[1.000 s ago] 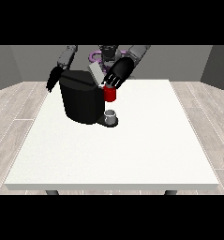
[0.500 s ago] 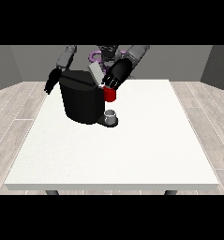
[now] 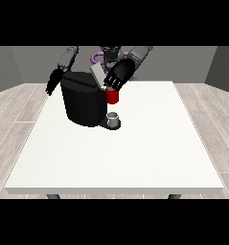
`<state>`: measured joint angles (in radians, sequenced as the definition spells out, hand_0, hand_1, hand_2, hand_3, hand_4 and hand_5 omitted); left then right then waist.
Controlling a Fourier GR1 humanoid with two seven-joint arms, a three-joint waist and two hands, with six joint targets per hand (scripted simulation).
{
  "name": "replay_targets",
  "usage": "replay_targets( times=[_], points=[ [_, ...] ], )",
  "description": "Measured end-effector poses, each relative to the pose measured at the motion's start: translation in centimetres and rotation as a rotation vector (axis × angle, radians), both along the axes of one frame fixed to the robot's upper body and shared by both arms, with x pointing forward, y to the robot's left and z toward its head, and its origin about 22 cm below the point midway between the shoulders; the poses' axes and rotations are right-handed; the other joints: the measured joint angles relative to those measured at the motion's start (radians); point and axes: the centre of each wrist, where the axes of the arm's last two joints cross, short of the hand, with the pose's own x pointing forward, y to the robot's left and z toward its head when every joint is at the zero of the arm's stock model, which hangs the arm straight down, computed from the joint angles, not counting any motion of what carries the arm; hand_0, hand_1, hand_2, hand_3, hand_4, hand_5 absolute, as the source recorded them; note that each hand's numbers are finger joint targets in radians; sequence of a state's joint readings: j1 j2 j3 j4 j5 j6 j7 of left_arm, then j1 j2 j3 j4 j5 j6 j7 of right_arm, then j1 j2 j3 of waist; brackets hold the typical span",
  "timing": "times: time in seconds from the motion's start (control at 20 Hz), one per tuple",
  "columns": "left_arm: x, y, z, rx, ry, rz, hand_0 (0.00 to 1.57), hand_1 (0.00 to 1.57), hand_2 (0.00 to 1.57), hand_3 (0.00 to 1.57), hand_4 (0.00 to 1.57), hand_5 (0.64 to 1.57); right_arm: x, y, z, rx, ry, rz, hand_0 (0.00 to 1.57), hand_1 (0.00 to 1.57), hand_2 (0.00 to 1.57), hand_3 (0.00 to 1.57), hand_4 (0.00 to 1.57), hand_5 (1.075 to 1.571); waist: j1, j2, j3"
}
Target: Insert the coffee pod into the coffee machine and close the lid
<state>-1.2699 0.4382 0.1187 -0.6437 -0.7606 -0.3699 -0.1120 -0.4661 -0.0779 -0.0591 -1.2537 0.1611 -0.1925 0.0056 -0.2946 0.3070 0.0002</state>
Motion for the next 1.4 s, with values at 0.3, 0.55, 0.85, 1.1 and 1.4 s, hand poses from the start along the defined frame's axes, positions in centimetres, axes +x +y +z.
replay_targets(
  times=[0.3, 0.55, 0.85, 1.1, 1.4],
  points=[
    [-0.1, 0.2, 0.1, 0.096, -0.038, 0.017, 1.16, 1.16, 1.19, 1.07, 0.0, 1.571, -0.1, -0.3, -0.1, -0.005, -0.01, -0.001, 0.0, 0.0, 0.0, 0.0, 0.0, 1.571, -0.008, 0.009, 0.0002],
    [-0.1, 0.7, 0.2, 0.123, -0.075, 0.022, 1.11, 1.11, 1.14, 1.02, 0.0, 1.571, 0.3, -0.5, 0.7, -0.001, -0.025, -0.004, 0.0, 0.0, 0.0, 0.0, 0.0, 1.571, -0.011, 0.034, 0.0012],
    [-0.2, 1.6, 0.9, 0.087, -0.106, 0.015, 1.21, 1.21, 1.18, 0.96, 0.0, 1.571, 0.3, -0.3, 1.1, -0.005, -0.041, 0.003, 0.0, 0.0, 0.0, 0.0, 0.08, 1.571, -0.021, 0.052, 0.0005],
    [-0.2, 1.3, 1.6, 0.074, -0.151, 0.005, 1.21, 1.21, 1.19, 0.97, 0.0, 1.571, 0.5, -0.1, 1.1, -0.015, -0.04, 0.006, 0.0, 0.0, 0.0, 0.0, 0.0, 1.571, -0.021, 0.065, -0.0001],
    [-0.3, 1.6, 1.9, 0.089, -0.187, 0.005, 1.14, 1.14, 1.12, 0.84, 0.0, 1.571, 0.7, 0.3, 1.5, -0.029, -0.04, 0.007, 0.0, 0.0, 0.0, 0.0, 0.11, 1.571, -0.028, 0.068, 0.0005]
  ],
)
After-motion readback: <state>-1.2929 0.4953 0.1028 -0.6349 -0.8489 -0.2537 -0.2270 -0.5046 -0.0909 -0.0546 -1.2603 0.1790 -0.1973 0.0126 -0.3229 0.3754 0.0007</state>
